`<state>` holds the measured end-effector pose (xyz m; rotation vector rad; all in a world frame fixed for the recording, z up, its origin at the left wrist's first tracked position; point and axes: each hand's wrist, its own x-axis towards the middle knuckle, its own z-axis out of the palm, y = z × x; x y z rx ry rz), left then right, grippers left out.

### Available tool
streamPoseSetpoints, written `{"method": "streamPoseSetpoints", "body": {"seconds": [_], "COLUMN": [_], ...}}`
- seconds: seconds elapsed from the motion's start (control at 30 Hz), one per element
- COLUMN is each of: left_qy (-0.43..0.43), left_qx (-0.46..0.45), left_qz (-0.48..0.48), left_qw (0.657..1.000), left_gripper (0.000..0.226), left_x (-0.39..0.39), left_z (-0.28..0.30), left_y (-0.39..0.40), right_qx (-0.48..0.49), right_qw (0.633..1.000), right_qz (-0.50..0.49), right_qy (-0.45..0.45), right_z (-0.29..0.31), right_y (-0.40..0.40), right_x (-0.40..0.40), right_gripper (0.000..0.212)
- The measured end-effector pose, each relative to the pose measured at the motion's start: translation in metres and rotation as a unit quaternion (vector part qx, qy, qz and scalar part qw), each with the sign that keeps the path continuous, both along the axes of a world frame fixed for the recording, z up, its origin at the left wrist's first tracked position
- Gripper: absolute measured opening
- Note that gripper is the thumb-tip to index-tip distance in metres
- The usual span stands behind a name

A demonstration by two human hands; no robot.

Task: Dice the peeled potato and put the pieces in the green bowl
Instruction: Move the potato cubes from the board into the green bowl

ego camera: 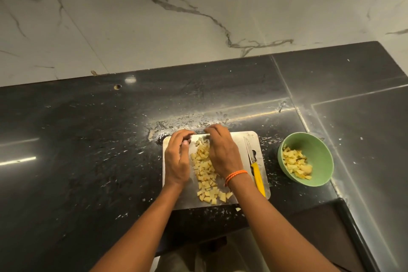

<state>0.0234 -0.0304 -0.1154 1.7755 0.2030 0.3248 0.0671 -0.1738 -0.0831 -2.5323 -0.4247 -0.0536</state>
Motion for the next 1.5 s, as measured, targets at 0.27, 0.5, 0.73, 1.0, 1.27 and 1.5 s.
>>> {"method": "streamPoseSetpoints", "body": {"seconds": [0.27, 0.5, 0.73, 1.0, 1.27, 1.5], "left_qy": [0.020, 0.036, 0.050, 0.040, 0.037, 0.034], "left_qx": [0.025, 0.102, -0.006, -0.003, 0.040, 0.073], "left_qz": [-0.057, -0.133, -0.116, -0.081, -0.077, -0.074], "left_qw": [0.998, 0.985, 0.992, 0.996, 0.996, 0.994], "left_gripper": [0.036, 0.038, 0.037, 0.036, 0.034, 0.032], "left_x": [-0.003, -0.005, 0.006, -0.006, -0.006, -0.007], "left_z": [0.002, 0.002, 0.011, -0.003, -0.008, -0.008], "left_y": [0.000, -0.020, -0.020, -0.001, -0.003, -0.004], "right_qx": [0.059, 0.170, 0.198, -0.059, -0.214, -0.260], "right_qw": [0.998, 0.960, 0.971, 0.984, 0.962, 0.956], "right_qz": [-0.012, -0.216, -0.136, 0.117, 0.137, 0.108], "right_qy": [-0.002, 0.050, 0.018, -0.121, -0.098, -0.081], "right_z": [0.005, -0.020, 0.003, 0.001, -0.027, -0.023], "right_y": [-0.034, -0.006, -0.038, -0.086, -0.135, -0.116], "right_x": [-0.036, -0.057, -0.048, -0.112, -0.157, -0.156], "right_gripper": [0.024, 0.028, 0.021, 0.023, 0.030, 0.028]}}
